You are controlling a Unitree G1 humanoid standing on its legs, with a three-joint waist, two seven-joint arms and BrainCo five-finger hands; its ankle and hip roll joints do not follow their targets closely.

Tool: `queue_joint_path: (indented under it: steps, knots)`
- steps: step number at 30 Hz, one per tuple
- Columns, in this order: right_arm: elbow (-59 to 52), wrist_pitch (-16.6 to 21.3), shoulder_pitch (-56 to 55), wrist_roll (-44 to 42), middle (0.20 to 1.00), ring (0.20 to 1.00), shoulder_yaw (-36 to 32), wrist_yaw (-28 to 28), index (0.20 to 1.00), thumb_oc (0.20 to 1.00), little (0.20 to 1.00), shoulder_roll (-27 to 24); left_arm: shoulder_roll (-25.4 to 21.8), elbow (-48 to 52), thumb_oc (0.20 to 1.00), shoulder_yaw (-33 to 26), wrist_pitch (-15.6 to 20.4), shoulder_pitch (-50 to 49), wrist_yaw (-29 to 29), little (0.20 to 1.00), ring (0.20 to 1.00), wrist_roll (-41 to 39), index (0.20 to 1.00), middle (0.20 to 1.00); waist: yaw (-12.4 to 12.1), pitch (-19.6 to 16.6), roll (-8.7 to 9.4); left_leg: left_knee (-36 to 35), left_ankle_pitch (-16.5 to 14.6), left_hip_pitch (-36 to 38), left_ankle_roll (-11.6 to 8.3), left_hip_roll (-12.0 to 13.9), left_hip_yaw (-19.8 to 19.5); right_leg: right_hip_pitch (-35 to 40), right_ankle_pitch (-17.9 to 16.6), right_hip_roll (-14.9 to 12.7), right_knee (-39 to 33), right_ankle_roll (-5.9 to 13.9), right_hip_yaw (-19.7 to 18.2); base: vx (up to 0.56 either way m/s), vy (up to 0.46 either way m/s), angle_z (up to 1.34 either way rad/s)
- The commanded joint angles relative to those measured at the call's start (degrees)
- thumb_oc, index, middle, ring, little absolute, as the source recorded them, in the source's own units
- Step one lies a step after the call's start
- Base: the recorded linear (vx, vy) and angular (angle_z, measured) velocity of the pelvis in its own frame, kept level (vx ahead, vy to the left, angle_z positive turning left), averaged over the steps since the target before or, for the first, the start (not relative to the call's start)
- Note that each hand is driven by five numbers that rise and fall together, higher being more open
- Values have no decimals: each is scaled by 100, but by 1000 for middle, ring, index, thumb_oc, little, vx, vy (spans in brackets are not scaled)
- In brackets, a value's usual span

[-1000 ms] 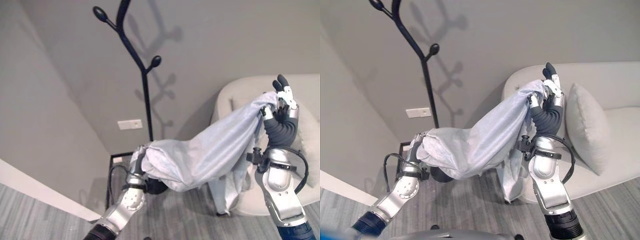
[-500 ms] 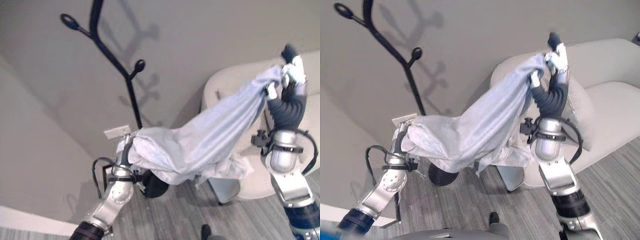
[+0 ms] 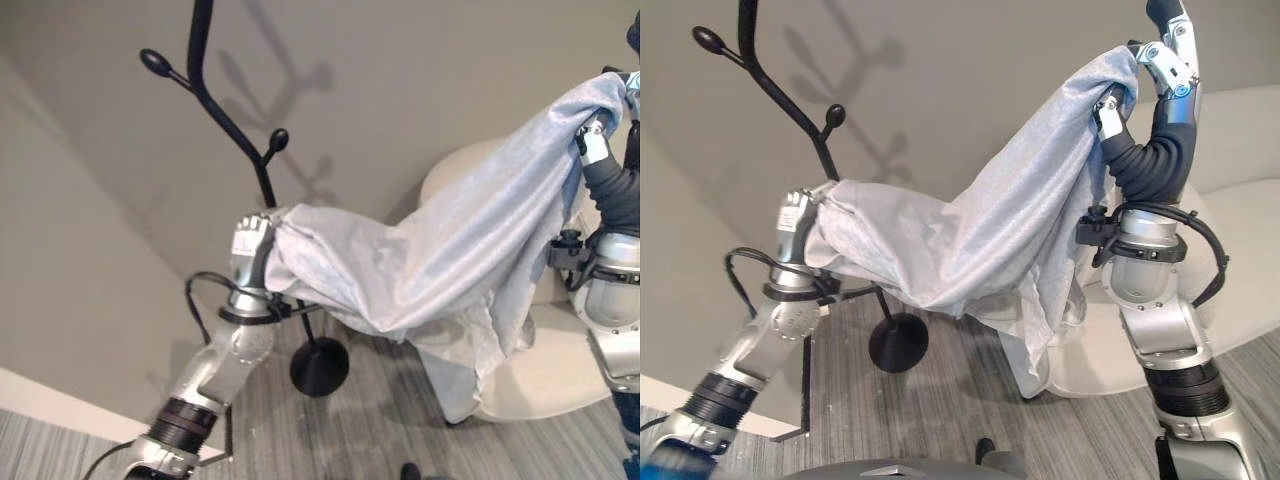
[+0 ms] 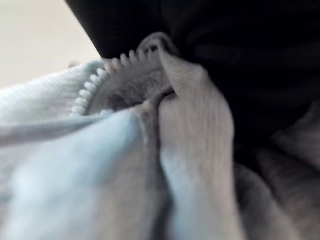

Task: Hang the clothes on the sofa on the clothes rack.

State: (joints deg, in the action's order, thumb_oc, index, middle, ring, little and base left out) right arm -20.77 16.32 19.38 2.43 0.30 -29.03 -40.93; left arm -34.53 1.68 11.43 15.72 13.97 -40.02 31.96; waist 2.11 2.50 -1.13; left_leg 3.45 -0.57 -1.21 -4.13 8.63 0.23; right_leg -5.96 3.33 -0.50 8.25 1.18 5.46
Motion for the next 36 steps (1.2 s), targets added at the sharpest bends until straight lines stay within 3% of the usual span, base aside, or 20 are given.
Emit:
queue_joint_path:
  steps: [1, 2, 5, 6, 7, 9, 10, 12, 15, 16, 18, 23, 24, 26, 27, 28, 32, 35, 36]
  knots:
    - [145, 290, 450, -22, 200, 200, -182, 44, 200, 200, 200, 48, -556, 191, 200, -540, 35, 357, -333, 200, 200, 184, 200, 200, 37, -216, 640, 1615, -408, 337, -151, -784, 149, 886, -494, -52, -1216, 198, -263, 93, -35, 28]
    - [451, 230, 691, -47, 200, 200, -64, -16, 200, 200, 200, -79, -666, -31, 200, -558, -22, 566, -378, 200, 200, 115, 200, 200, -26, -201, 676, 1921, -243, 150, -179, -699, 211, 1016, -436, -82, -1257, 184, -219, 123, -27, 30]
    - [823, 182, 1080, -61, 200, 200, 54, -104, 200, 200, 200, -335, -776, -282, 200, -521, -83, 884, -428, 200, 200, 88, 200, 200, -35, -164, 696, 1829, -281, -48, -142, -550, 330, 1069, -383, -171, -1279, 209, -132, 105, 26, 36]
    - [1164, 143, 1433, -199, 200, 200, 117, -178, 200, 200, 200, -576, -880, -462, 200, -498, -159, 1114, -482, 200, 200, 44, 200, 200, -54, -212, 765, 1280, -601, -92, -39, -459, 467, 1104, -315, -298, -1291, 288, -112, 174, 73, 40]
    - [1348, 107, 1609, -277, 200, 200, 169, -205, 200, 200, 200, -710, -947, -513, 200, -443, -177, 1192, -474, 200, 200, 12, 200, 200, -78, -246, 770, 896, -615, -166, -25, -380, 470, 1140, -283, -315, -1305, 327, -113, 184, 71, 33]
    - [1685, 121, 1971, -411, 200, 200, 321, -271, 200, 200, 200, -885, -1023, -667, 200, -342, -193, 1392, -480, 200, 200, -67, 200, 200, -114, -267, 751, 322, -411, -145, -50, -343, 471, 1150, -222, -336, -1312, 362, -134, 169, 102, 20]
    - [2019, 49, 2330, -549, 200, 200, 458, -355, 200, 200, 200, -1106, -1131, -800, 200, -198, -222, 1617, -452, 200, 200, -187, 200, 200, -195, -284, 709, -271, 46, -361, -147, -187, 368, 1243, -94, -334, -1322, 382, -156, 244, 153, 13]
    - [2520, -3, 2834, -611, 200, 200, 673, -526, 200, 200, 200, -1382, -1210, -950, 200, -22, -197, 1871, -482, 200, 200, -300, 200, 200, -261, -258, 720, -803, 357, -659, -228, -101, 326, 1372, 48, -389, -1325, 412, -152, 241, 133, 19]
    - [2881, -55, 3243, -694, 200, 200, 838, -642, 200, 200, 200, -1559, -1246, -1014, 200, 129, -213, 2015, -489, 200, 200, -354, 200, 200, -319, -247, 729, -812, 458, -951, -297, -101, 386, 1535, 144, -451, -1325, 443, -164, 224, 125, 13]
    - [3078, -202, 3432, -623, 200, 200, 869, -699, 200, 200, 200, -1576, -1238, -919, 200, 110, -173, 1922, -360, 200, 200, -370, 200, 200, -357, -380, 604, -845, 470, -780, -266, -119, 369, 1674, 233, -462, -1312, 490, -214, 329, 212, -16]
    - [3115, -286, 3614, -531, 200, 200, 942, -743, 200, 200, 200, -1631, -1335, -930, 200, 117, -187, 1950, -369, 200, 200, -322, 200, 200, -407, -433, 592, -772, 549, -657, -235, -244, 343, 1785, 215, -606, -1270, 535, -258, 303, 197, -60]
    - [4077, -508, 4216, -666, 200, 200, 1335, -829, 200, 200, 200, -1852, -1457, -1027, 200, 109, -206, 2055, -353, 200, 200, -506, 200, 200, -494, -542, 728, -716, 411, -462, -46, -482, 572, 1715, -53, -935, -1066, 712, -394, 238, 189, -26]
    - [4556, -689, 4507, -726, 200, 200, 1501, -841, 200, 200, 200, -1946, -1500, -1047, 200, 27, -264, 2013, -318, 200, 200, -672, 200, 200, -518, -611, 751, -721, 268, -319, 110, -691, 638, 1598, -424, -1123, -723, 853, -443, 316, 309, -12]
    - [4984, -752, 4728, -762, 200, 200, 1595, -880, 200, 200, 200, -1869, -1500, -1068, 200, -24, -307, 2009, -328, 200, 200, -774, 200, 200, -555, -615, 733, -769, 183, -163, 227, -816, 686, 1458, -754, -1256, -292, 941, -433, 267, 282, -1]
    - [5259, -831, 4940, -794, 200, 200, 1736, -873, 200, 200, 200, -1976, -1482, -973, 200, -100, -294, 1940, -295, 200, 200, -907, 200, 200, -582, -527, 681, -792, 129, -8, 328, -902, 720, 1195, -1216, -1358, 385, 998, -458, 182, 214, -12]
    - [5282, -843, 4962, -819, 200, 200, 1721, -875, 200, 200, 200, -2014, -1468, -951, 200, -109, -278, 1904, -280, 200, 200, -937, 200, 200, -542, -489, 638, -800, 102, 60, 375, -912, 705, 1099, -1422, -1364, 699, 995, -480, 113, 159, -15]
    - [5330, -850, 4927, -827, 200, 200, 1676, -919, 200, 200, 200, -1946, -1346, -1023, 200, -82, -329, 1884, -299, 200, 200, -976, 200, 200, -488, -404, 485, -840, -55, 308, 448, -899, 686, 738, -1511, -1494, 1144, 944, -318, 131, 72, 3]
    - [5385, -917, 4916, -821, 200, 200, 1755, -838, 200, 200, 200, -2057, -1224, -1018, 200, 2, -258, 1950, -200, 200, 200, -1008, 200, 200, -236, -284, 368, -845, -251, 594, 355, -840, 503, 173, -919, -1126, 143, 854, -236, 187, -66, -22]
    - [5386, -914, 4917, -822, 200, 200, 1751, -837, 200, 200, 200, -2063, -1224, -1022, 200, 7, -257, 1961, -201, 200, 200, -1009, 200, 200, -231, -281, 359, -845, -233, 582, 347, -825, 494, 192, -961, -1111, 90, 840, -215, 186, -154, 7]
